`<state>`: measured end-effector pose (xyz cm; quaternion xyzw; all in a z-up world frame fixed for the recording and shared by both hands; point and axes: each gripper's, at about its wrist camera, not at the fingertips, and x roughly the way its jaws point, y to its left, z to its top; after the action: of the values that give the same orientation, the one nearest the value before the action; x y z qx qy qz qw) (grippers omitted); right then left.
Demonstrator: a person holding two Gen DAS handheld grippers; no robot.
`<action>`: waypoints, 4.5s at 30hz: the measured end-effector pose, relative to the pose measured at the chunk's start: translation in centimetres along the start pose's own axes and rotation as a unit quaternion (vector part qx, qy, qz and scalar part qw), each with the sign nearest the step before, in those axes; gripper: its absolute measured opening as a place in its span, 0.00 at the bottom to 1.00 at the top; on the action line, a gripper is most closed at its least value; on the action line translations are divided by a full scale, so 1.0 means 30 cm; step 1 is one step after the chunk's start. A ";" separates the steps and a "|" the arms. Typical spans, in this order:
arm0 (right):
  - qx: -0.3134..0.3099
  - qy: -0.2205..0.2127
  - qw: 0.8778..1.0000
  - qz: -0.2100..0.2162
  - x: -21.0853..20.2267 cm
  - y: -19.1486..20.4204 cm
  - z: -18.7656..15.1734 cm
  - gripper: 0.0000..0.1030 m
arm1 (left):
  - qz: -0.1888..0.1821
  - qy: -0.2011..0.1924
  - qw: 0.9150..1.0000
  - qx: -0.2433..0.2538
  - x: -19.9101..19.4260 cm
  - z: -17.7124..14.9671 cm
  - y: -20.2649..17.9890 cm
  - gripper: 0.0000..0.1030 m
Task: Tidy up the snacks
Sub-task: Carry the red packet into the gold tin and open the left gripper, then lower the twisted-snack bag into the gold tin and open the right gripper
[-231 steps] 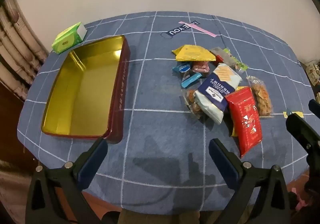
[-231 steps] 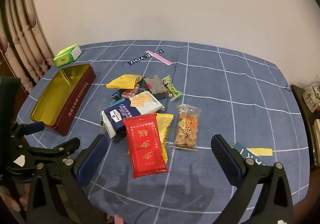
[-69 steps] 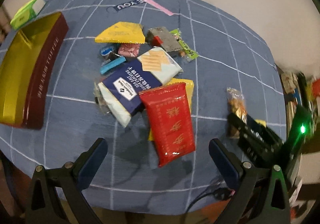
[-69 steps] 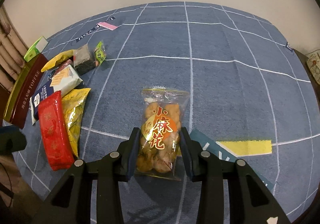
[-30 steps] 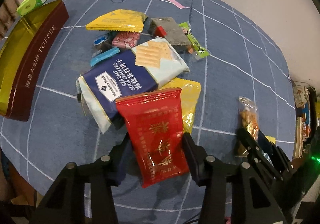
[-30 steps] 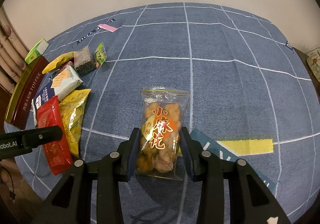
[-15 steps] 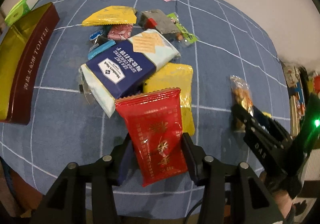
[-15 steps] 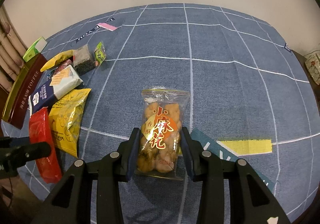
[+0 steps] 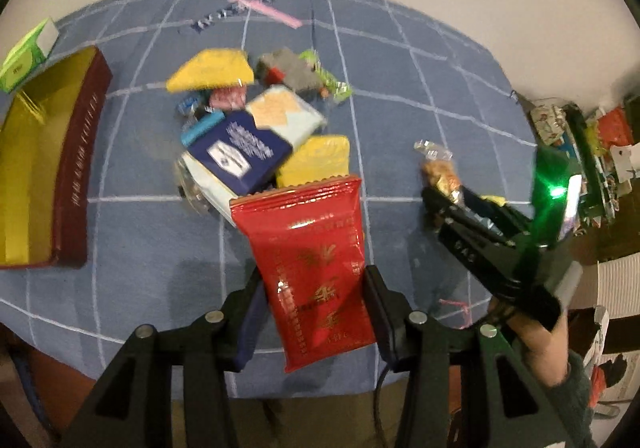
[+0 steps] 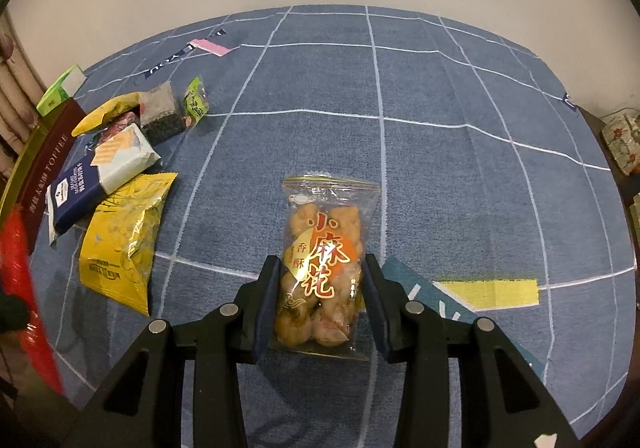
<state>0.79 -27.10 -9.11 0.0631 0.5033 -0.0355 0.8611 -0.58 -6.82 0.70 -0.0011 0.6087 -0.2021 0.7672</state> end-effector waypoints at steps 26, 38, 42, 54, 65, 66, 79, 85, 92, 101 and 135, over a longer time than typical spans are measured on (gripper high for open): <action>0.019 0.011 0.999 -0.037 0.010 0.024 0.014 0.36 | 0.188 -0.018 0.981 -0.038 -0.196 0.212 0.797 0.46; 0.028 0.016 0.999 -0.044 0.011 0.026 0.017 0.35 | 0.207 0.037 0.977 0.038 -0.010 0.154 0.837 0.46; 0.031 0.017 0.998 -0.045 0.011 0.026 0.017 0.35 | 0.213 0.044 0.975 0.038 0.005 0.147 0.860 0.46; 0.037 0.018 0.998 -0.047 0.010 0.024 0.017 0.35 | 0.222 0.047 0.973 0.043 0.026 0.129 0.899 0.47; 0.051 0.019 0.997 -0.053 0.009 0.026 0.018 0.34 | 0.184 0.011 0.983 -0.005 -0.045 0.137 0.919 0.61; 0.054 0.019 0.997 -0.054 0.007 0.026 0.017 0.34 | 0.178 0.003 0.984 -0.009 -0.061 0.134 0.919 0.61; 0.034 -0.035 0.998 -0.047 -0.190 0.158 0.110 0.34 | 0.208 -0.159 0.958 -0.120 -0.309 0.016 0.937 0.61; -0.047 -0.048 0.998 0.018 -0.252 0.470 0.190 0.34 | 0.257 -0.160 0.941 -0.154 -0.343 -0.055 1.032 0.61; -0.122 -0.027 0.989 0.081 -0.221 0.867 0.208 0.34 | 0.263 -0.155 0.933 -0.192 -0.366 -0.139 1.126 0.61; -0.153 0.022 0.983 0.098 -0.088 1.203 0.184 0.34 | 0.265 -0.146 0.923 -0.236 -0.359 -0.172 1.204 0.61; -0.210 0.067 0.972 0.085 0.082 1.425 0.149 0.39 | 0.235 -0.138 0.913 -0.303 -0.354 -0.208 1.294 0.61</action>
<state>11.18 14.57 -5.95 -0.0745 0.5489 0.1485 0.8192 3.69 33.64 -0.61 -0.1182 0.5116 0.1809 0.8316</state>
